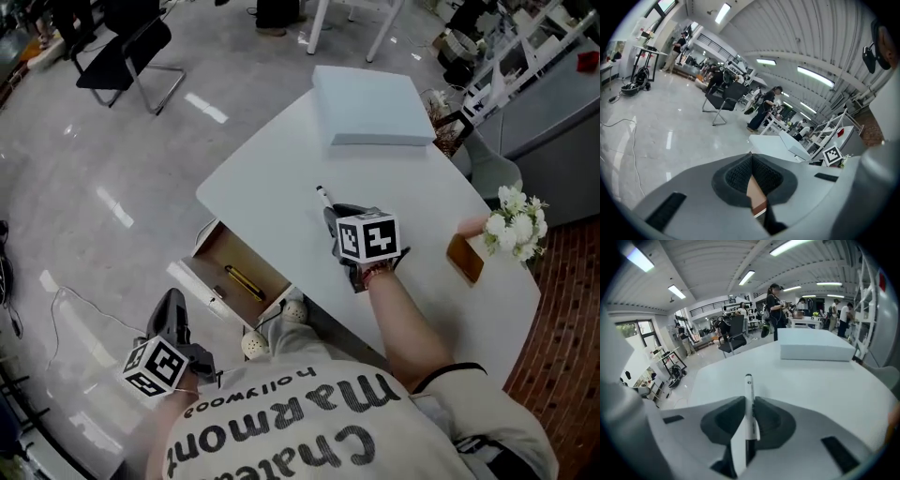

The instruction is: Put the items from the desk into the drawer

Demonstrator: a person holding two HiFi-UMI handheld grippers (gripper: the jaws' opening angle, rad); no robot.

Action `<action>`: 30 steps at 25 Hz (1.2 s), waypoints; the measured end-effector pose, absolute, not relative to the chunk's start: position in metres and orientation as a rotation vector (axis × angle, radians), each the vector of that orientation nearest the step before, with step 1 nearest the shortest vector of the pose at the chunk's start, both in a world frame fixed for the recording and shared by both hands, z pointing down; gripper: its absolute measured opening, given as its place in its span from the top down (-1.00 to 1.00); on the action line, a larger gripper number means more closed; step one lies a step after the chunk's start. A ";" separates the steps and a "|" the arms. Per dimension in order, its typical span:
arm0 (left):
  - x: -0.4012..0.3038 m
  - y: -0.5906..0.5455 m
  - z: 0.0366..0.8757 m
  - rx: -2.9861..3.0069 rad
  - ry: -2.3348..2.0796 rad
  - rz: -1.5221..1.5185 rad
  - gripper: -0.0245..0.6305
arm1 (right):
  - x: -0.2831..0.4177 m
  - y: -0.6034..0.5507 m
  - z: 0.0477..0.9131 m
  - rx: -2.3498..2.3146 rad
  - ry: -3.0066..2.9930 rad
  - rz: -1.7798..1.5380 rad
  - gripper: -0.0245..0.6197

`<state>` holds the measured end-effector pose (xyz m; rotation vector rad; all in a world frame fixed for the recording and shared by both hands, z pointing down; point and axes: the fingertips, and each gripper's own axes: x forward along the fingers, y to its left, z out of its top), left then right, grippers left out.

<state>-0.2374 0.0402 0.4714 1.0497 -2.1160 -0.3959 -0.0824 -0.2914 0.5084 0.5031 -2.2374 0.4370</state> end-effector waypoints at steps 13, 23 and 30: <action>-0.251 0.119 0.476 0.989 -2.162 -0.431 0.92 | -0.171 -0.141 0.504 0.230 -2.300 0.487 0.70; -0.251 0.178 0.505 0.895 -2.185 -0.393 0.92 | -0.206 -0.053 0.518 0.044 -2.292 0.470 0.70; -0.221 0.191 0.537 0.856 -2.145 -0.358 0.92 | -0.211 -0.031 0.563 -0.053 -2.191 0.395 0.70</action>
